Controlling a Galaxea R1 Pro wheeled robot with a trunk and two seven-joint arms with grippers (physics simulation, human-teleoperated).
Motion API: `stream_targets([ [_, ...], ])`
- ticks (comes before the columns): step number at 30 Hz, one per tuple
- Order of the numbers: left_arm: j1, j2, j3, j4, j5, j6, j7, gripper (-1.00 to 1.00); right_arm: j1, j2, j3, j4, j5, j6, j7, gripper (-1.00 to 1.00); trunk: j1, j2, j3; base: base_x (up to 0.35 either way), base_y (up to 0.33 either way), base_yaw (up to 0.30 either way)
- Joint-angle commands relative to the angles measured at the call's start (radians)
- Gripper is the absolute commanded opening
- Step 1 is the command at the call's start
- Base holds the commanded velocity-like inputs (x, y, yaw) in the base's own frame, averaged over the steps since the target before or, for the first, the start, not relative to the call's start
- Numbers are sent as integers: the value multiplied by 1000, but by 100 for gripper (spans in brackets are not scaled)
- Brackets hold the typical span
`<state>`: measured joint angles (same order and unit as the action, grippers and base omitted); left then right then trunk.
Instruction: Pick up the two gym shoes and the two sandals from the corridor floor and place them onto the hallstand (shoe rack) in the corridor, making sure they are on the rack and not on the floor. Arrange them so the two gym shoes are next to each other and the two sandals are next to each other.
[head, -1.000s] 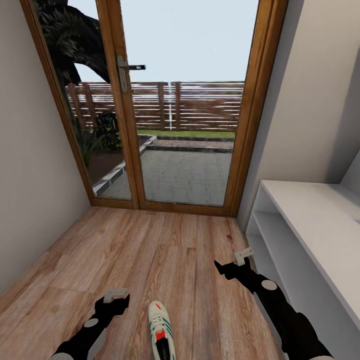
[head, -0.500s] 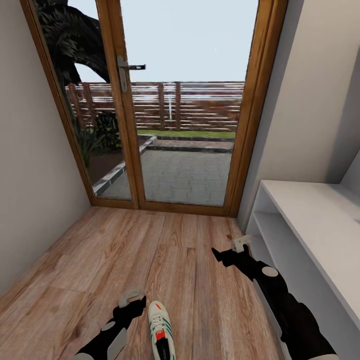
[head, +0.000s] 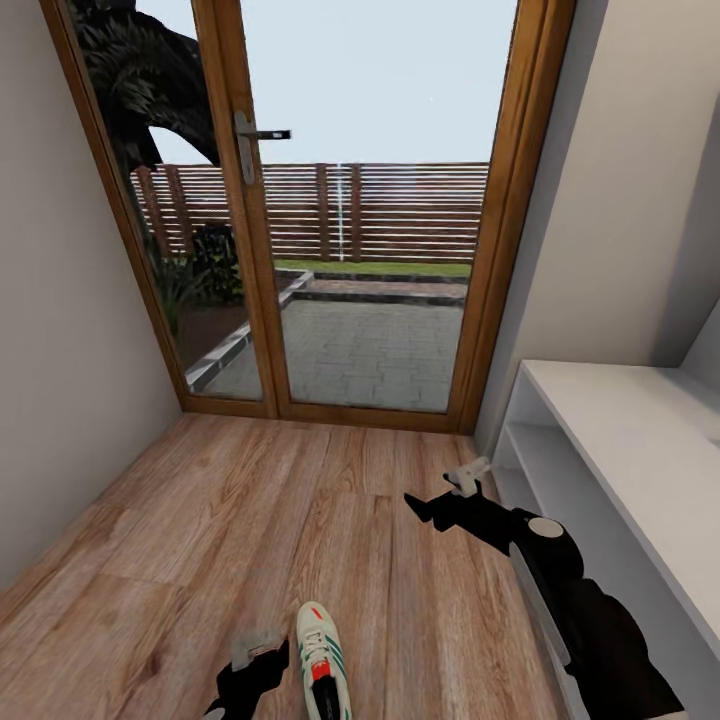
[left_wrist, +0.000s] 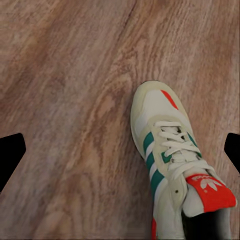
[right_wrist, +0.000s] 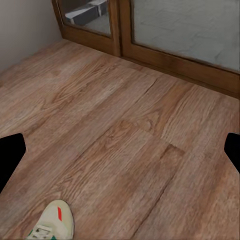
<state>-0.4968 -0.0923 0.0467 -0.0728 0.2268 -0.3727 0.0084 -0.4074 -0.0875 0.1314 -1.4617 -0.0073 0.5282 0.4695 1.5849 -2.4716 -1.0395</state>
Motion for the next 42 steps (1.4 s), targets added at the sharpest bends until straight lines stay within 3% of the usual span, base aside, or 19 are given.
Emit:
stream_targets([
  [1, 5, 0, 4, 1, -1, -4, 1, 100, -1, 0, 1, -1, -1, 6, 9, 100, 0, 0, -1, 0, 0, 0],
  [6, 28, -2, 4, 4, -6, -9, 2, 100, -1, 6, 2, 3, 0, 8, 36, 100, 0, 0, -1, 0, 0, 0],
  [28, 30, -1, -3, 3, -13, -11, -11, 100, -1, 8, -3, 1, -1, 11, 40, 100, 0, 0, -1, 0, 0, 0],
  [32, 30, -1, -4, 2, -14, -11, -11, 100, -1, 8, -5, 0, -1, 11, 40, 100, 15, -28, -14, 0, 0, 0],
  [42, 30, -1, -5, 2, -15, -11, -11, 100, -1, 8, -6, 0, -2, 10, 40, 100, 20, -31, -64, 0, 0, 0],
])
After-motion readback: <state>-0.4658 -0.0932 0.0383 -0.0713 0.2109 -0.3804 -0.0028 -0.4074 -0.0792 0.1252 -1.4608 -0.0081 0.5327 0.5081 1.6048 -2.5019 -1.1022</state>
